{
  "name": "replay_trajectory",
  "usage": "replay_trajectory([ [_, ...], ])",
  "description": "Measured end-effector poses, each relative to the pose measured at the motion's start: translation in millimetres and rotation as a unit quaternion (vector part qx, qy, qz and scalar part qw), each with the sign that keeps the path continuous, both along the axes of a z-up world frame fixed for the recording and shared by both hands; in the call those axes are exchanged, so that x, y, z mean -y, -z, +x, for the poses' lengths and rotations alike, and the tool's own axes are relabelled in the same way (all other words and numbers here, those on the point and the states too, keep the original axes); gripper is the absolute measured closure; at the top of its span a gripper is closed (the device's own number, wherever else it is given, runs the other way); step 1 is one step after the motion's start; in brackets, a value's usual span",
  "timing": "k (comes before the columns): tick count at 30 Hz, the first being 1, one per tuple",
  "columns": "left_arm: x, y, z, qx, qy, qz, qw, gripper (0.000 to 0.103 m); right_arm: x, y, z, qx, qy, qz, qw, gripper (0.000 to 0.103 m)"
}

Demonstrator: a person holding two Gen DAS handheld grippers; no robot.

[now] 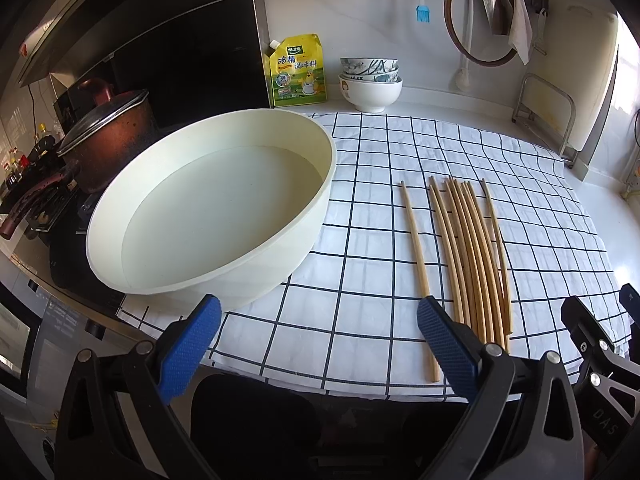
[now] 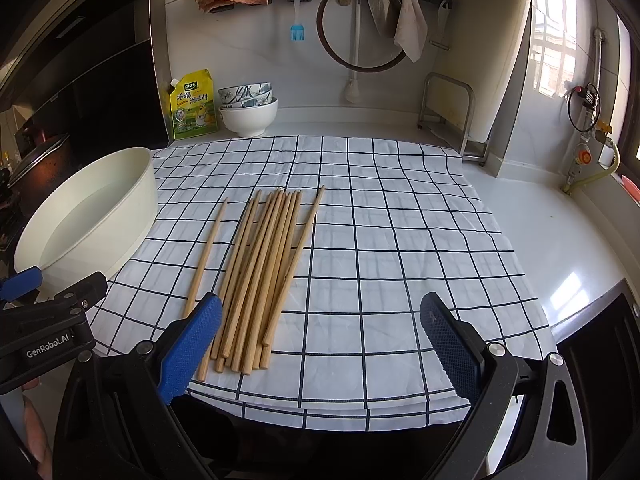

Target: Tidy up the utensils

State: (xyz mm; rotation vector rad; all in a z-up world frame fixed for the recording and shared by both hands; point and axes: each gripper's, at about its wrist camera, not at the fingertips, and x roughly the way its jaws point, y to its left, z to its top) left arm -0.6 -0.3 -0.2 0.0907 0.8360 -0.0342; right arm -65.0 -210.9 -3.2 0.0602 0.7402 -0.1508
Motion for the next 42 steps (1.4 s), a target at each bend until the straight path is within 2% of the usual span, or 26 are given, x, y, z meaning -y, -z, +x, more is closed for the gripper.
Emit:
replay_trajectory([
  [28, 2.3, 1.1, -0.9, 0.0, 0.002, -0.001, 1.0, 0.006, 0.6, 1.6, 0.5, -0.001, 0.0, 0.003, 1.0, 0.008],
  [36, 11.6, 5.7, 1.6, 0.003, 0.016, 0.002, 0.9999, 0.006, 20.4, 13.0, 10.5, -0.015, 0.016, 0.009, 1.0, 0.008],
  [42, 21.5, 19.0, 12.4, -0.02, 0.031, 0.0, 0.9993, 0.006, 34.1, 25.0, 29.8, -0.032, 0.012, 0.024, 0.999, 0.008],
])
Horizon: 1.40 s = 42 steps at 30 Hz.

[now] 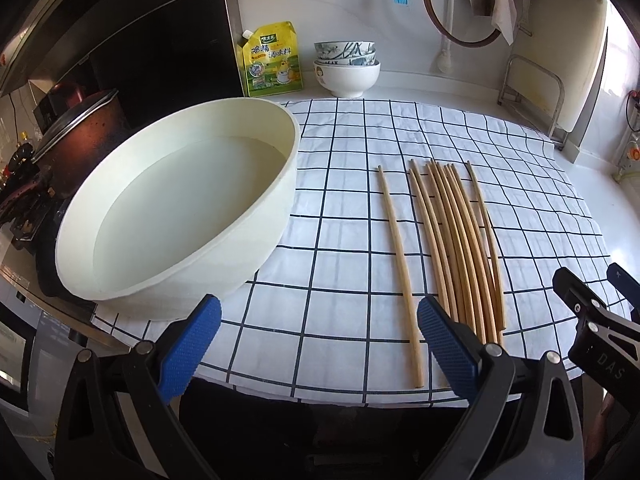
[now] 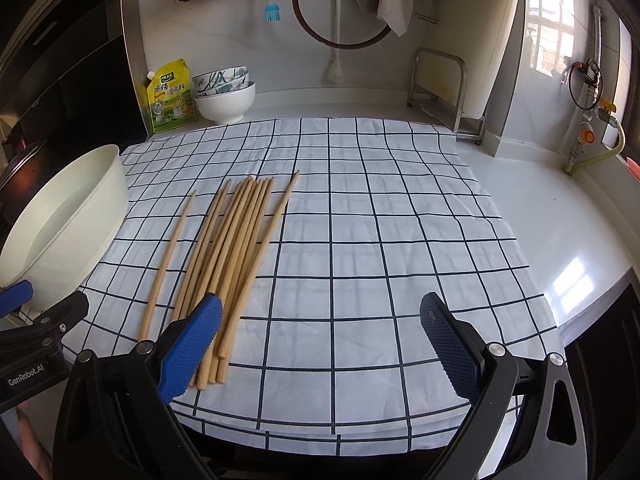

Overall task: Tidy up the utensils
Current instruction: 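Lower the right gripper onto one wooden chopstick and close it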

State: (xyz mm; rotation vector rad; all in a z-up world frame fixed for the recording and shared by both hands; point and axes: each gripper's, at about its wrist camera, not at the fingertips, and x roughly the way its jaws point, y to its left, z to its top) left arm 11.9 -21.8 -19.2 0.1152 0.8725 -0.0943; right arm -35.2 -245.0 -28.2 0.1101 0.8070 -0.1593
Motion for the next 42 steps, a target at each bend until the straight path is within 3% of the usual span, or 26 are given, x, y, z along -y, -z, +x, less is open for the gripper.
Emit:
replay_trajectory([
  [12, 6.5, 17.5, 21.4, -0.018, -0.003, -0.008, 0.9998, 0.006, -0.6, 30.5, 60.3, -0.066, -0.009, -0.004, 0.998, 0.008],
  [23, 14.8, 26.2, 31.5, -0.021, -0.001, 0.0, 0.9998, 0.006, -4.4, 45.4, 90.0, -0.105, -0.007, -0.032, 0.994, 0.008],
  [36, 27.0, 36.4, 48.8, -0.033, -0.009, -0.005, 0.9994, 0.006, 23.4, 47.3, 65.7, -0.101, -0.01, -0.05, 0.994, 0.008],
  [42, 36.9, 40.7, 58.5, -0.037, -0.012, 0.014, 0.9992, 0.006, 22.3, 47.7, 74.6, -0.092, -0.025, -0.05, 0.994, 0.008],
])
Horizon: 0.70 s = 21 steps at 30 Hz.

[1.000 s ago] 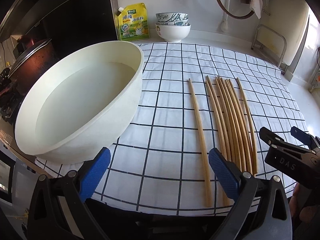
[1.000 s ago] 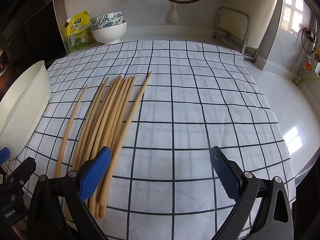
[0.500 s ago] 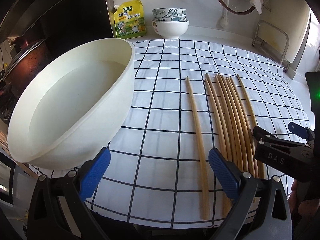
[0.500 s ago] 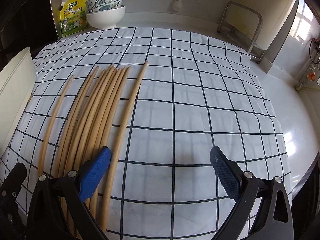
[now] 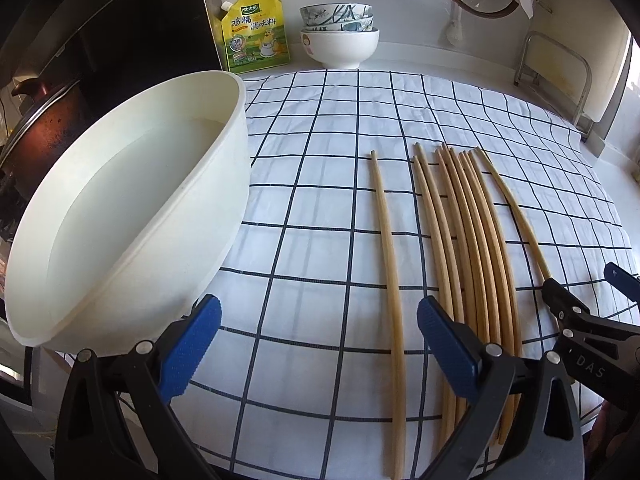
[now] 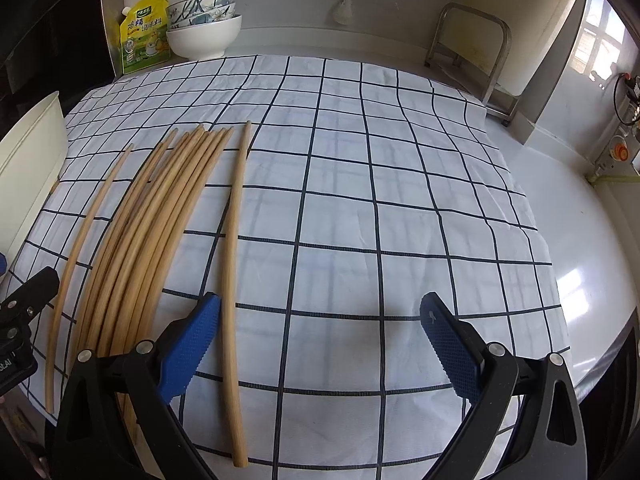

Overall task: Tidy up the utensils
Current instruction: 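Lower the right gripper onto one wooden chopstick and close it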

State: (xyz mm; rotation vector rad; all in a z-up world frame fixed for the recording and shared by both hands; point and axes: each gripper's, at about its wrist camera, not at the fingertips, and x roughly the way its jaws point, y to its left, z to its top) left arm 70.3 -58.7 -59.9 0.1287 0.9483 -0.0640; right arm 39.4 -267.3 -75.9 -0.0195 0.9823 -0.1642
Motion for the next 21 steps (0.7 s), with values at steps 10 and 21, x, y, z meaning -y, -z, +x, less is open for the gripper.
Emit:
replay_trajectory([
  [10, 4.8, 15.5, 12.0, -0.031, 0.006, -0.028, 0.9991, 0.008, -8.3, 0.1, 9.5, 0.025, -0.03, -0.012, 0.999, 0.013],
  [21, 13.4, 14.3, 11.2, -0.023, 0.029, -0.04, 0.9985, 0.036, -25.3, -1.4, 11.7, 0.032, -0.075, 0.016, 0.997, 0.06],
])
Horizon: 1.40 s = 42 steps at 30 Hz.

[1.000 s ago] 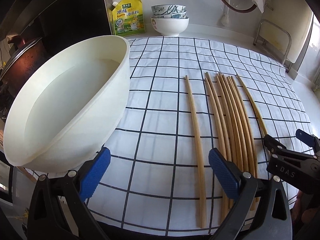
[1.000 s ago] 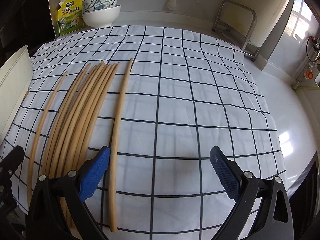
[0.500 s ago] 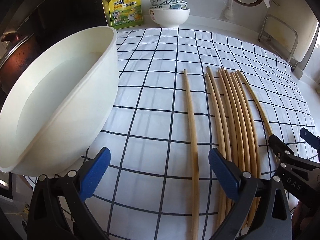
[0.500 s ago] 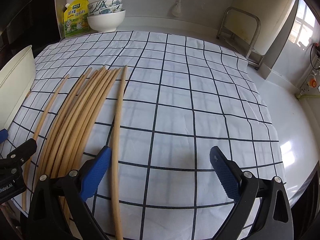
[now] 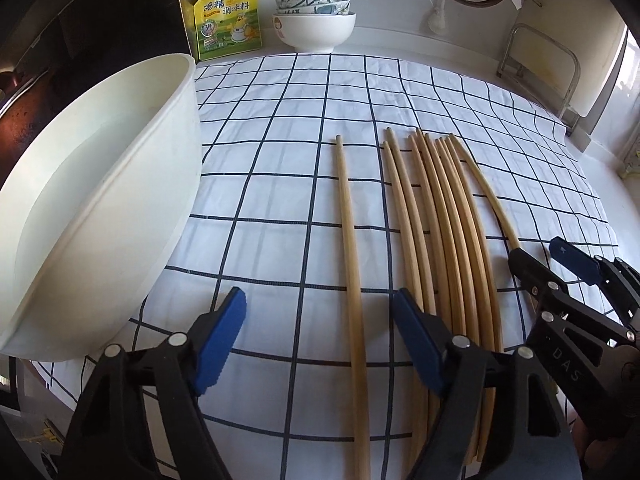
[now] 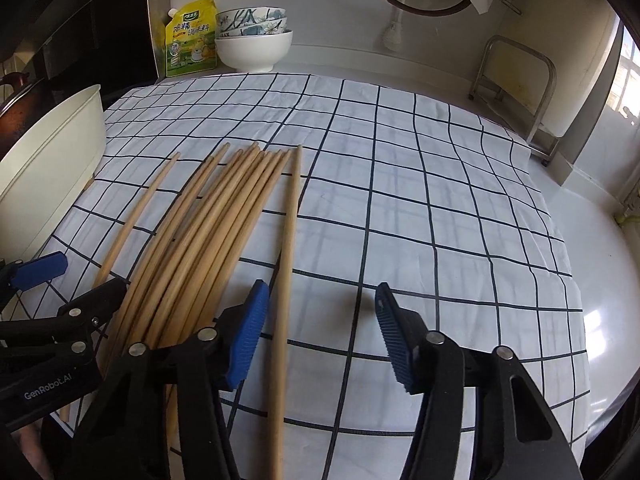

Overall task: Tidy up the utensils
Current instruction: 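Lower the right gripper onto one wooden chopstick and close it, then lift the chopstick with the right gripper and carry it over the basin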

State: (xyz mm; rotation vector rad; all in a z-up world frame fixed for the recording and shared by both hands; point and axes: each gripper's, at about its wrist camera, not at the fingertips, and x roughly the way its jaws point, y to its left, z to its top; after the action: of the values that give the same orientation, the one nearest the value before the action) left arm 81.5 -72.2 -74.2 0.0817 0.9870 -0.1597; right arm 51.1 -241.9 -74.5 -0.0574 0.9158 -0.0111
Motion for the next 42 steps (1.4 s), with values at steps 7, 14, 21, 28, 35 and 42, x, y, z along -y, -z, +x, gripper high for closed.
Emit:
replay_trajectory([
  [7, 5.8, -5.0, 1.0, -0.009, 0.022, -0.012, 0.9996, 0.094, -11.6, -0.2, -0.3, -0.004, -0.027, 0.008, 1.0, 0.093],
  [14, 2.2, -5.6, 0.8, -0.03, 0.034, -0.04, 0.9982, 0.095, -2.8, -2.1, -1.5, -0.008, -0.01, 0.036, 0.999, 0.097],
  [21, 1.7, -9.2, -2.9, -0.035, 0.044, -0.05, 0.9972, 0.096, 7.3, -7.7, -7.5, -0.007, 0.009, 0.061, 0.998, 0.097],
  [28, 0.2, -19.9, -7.7, -0.025, 0.053, -0.052, 0.9969, 0.096, 10.5, -16.4, -14.3, 0.003, 0.014, 0.078, 0.997, 0.097],
  [35, -1.2, -36.5, -14.2, -0.009, 0.062, -0.057, 0.9964, 0.096, 8.0, -30.2, -20.3, 0.015, 0.015, 0.086, 0.996, 0.097],
  [42, -10.7, -62.5, -21.3, 0.015, 0.073, -0.072, 0.9946, 0.096, 1.8, -54.5, -24.6, 0.037, 0.013, 0.097, 0.995, 0.097],
])
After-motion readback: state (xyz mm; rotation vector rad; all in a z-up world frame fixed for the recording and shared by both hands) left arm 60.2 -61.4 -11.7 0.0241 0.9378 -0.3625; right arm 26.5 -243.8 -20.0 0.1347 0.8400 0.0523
